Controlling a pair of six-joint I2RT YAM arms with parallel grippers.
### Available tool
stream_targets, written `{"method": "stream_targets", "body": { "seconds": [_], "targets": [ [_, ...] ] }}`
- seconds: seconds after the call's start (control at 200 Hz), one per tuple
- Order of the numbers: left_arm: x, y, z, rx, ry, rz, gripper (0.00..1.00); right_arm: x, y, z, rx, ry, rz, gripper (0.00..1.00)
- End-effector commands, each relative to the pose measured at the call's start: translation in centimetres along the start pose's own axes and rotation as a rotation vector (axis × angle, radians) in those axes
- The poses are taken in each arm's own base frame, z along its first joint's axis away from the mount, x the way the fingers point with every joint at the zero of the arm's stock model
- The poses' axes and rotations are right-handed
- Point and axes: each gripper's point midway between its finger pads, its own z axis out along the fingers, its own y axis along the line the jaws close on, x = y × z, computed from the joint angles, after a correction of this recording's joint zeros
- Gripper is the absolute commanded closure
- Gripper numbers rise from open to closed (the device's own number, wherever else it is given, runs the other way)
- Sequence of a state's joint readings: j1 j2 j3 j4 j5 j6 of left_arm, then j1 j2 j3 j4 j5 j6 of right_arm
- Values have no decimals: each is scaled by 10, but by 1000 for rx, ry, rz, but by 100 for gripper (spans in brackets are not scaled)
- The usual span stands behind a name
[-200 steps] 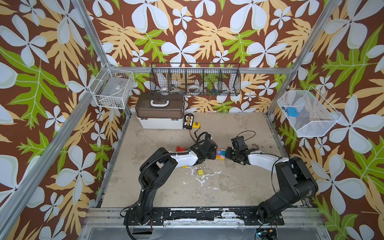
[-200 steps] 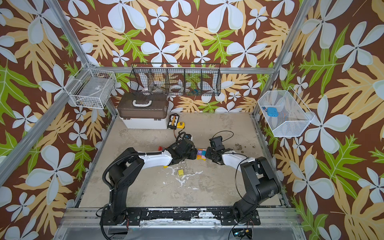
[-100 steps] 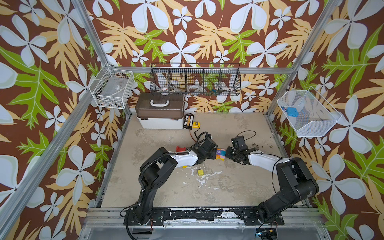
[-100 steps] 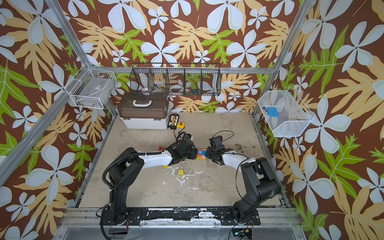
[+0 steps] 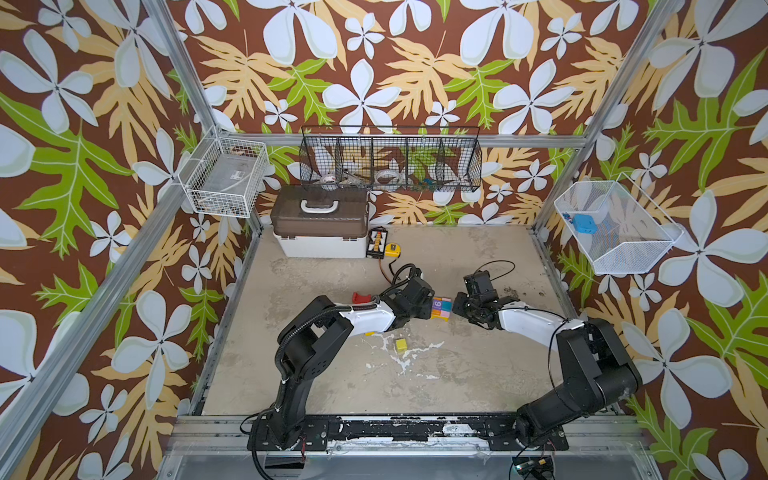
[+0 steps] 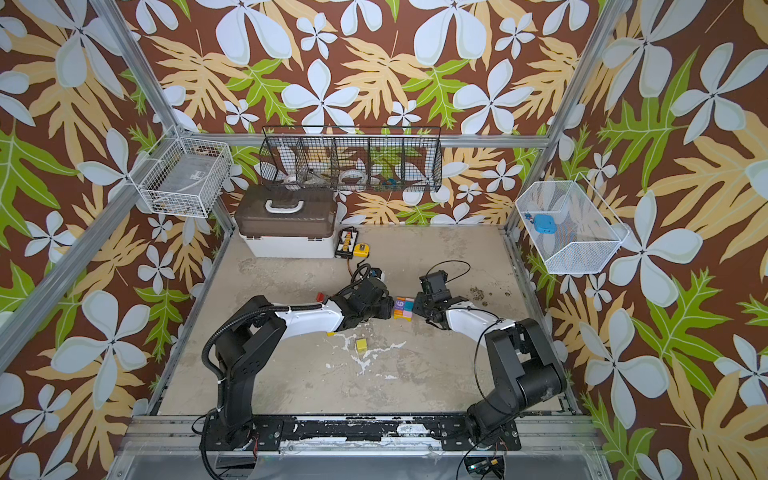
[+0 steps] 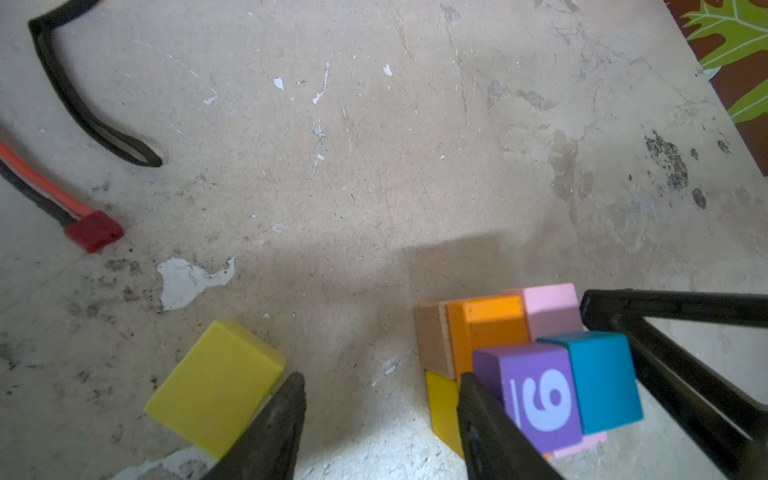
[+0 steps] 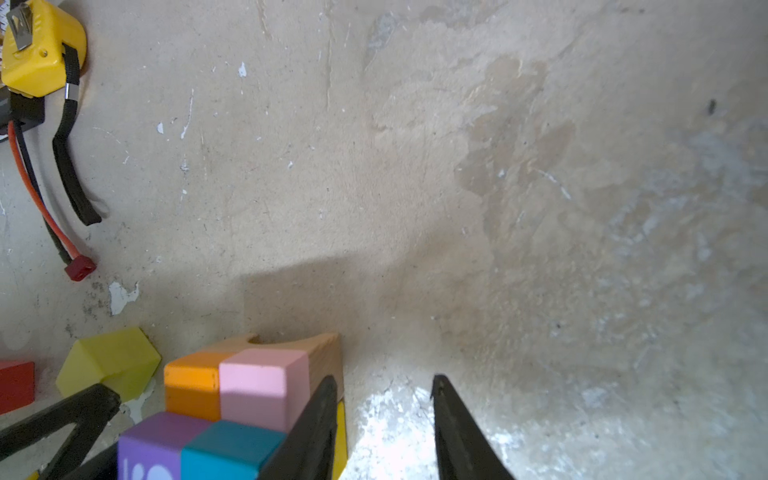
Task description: Build the wood block tower
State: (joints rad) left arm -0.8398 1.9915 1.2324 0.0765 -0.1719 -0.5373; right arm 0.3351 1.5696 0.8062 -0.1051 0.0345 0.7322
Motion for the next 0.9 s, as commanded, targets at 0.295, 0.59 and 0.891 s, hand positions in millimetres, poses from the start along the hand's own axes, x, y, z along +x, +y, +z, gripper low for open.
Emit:
{"method": "stream_targets", "body": {
  "seconds": [0.295, 0.59, 0.891],
  "targets": [
    [-7, -3, -8, 14, -16, -13, 39, -7, 13, -4, -51, -14, -31, 60],
    [-4, -5, -7, 29, -6, -16, 39, -4, 19, 0, -54, 2, -52, 60],
    [-4, -5, -7, 24, -5, -12, 39, -8, 12, -4, -19, -20, -42, 60]
  ]
}}
